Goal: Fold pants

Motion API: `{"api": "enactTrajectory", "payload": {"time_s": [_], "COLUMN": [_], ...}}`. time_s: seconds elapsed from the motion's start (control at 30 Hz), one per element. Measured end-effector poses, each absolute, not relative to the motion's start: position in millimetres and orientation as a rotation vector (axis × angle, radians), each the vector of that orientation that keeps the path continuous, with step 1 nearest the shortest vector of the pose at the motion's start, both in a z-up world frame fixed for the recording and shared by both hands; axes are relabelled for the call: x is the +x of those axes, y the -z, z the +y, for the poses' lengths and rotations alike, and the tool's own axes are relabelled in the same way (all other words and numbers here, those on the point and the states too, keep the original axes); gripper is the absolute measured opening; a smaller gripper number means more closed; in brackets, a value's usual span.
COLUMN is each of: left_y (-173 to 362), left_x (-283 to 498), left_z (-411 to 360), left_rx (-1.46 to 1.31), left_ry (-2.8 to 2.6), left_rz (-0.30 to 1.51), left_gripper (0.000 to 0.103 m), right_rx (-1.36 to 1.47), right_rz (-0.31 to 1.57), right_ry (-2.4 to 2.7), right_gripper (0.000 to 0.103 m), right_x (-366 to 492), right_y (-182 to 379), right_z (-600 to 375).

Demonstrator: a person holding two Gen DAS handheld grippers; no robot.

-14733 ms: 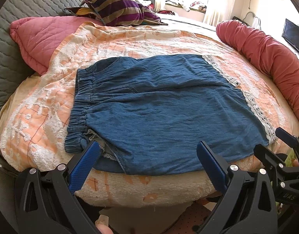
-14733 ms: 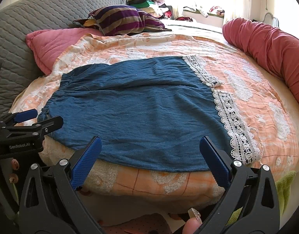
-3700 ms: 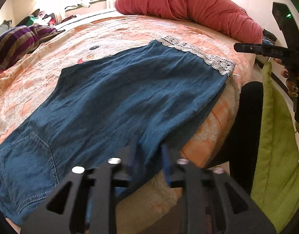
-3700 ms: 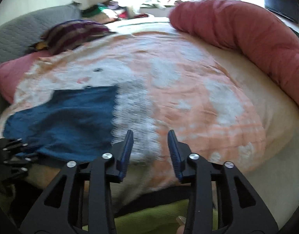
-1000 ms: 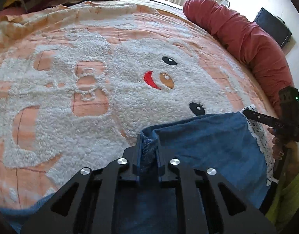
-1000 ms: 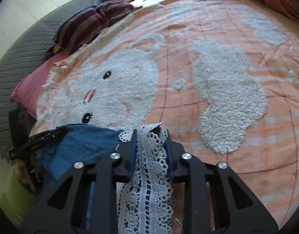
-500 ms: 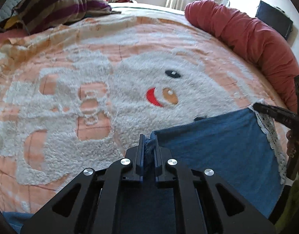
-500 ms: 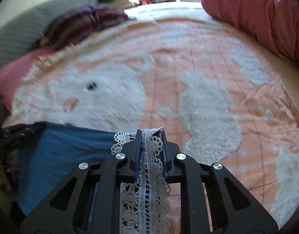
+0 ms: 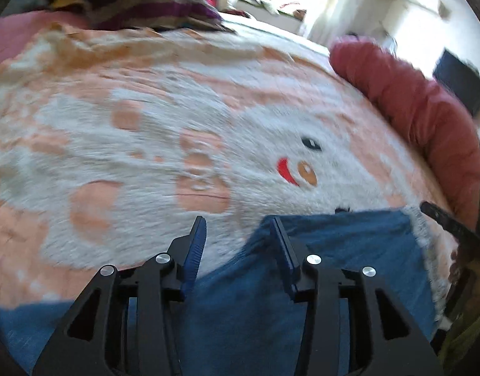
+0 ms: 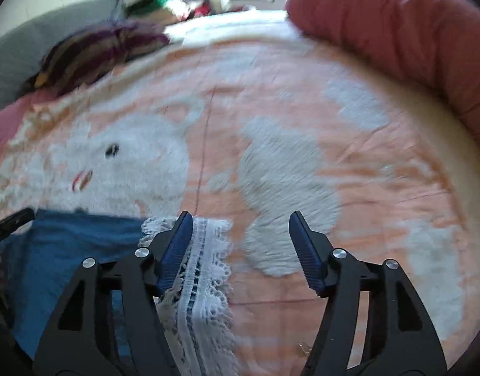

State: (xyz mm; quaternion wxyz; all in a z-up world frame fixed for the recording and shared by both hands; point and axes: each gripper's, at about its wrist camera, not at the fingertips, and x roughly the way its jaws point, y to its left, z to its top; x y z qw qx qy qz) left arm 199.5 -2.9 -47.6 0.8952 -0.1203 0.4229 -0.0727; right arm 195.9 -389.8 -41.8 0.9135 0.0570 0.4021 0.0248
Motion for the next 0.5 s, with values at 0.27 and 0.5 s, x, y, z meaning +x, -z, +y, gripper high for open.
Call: {"api": "enactTrajectory", "payload": {"time_s": [0.27, 0.5], "left_y": [17, 8], "left_x": [134, 82], "left_z": [35, 41], "left_rx": [-0.249, -0.140], "left_ry": [0.083, 0.060], "left_rz": [0.814, 0.831], "left_gripper": [0.058, 0.074], "right_rx": [0.140, -0.005], "right_rz": [0.654, 0.682], "right_ry": [-0.023, -0.152], "right_gripper": [0.073, 0.073], "right_x": [124, 73], "right_y": [-14, -26], "right_z": [-399, -343]}}
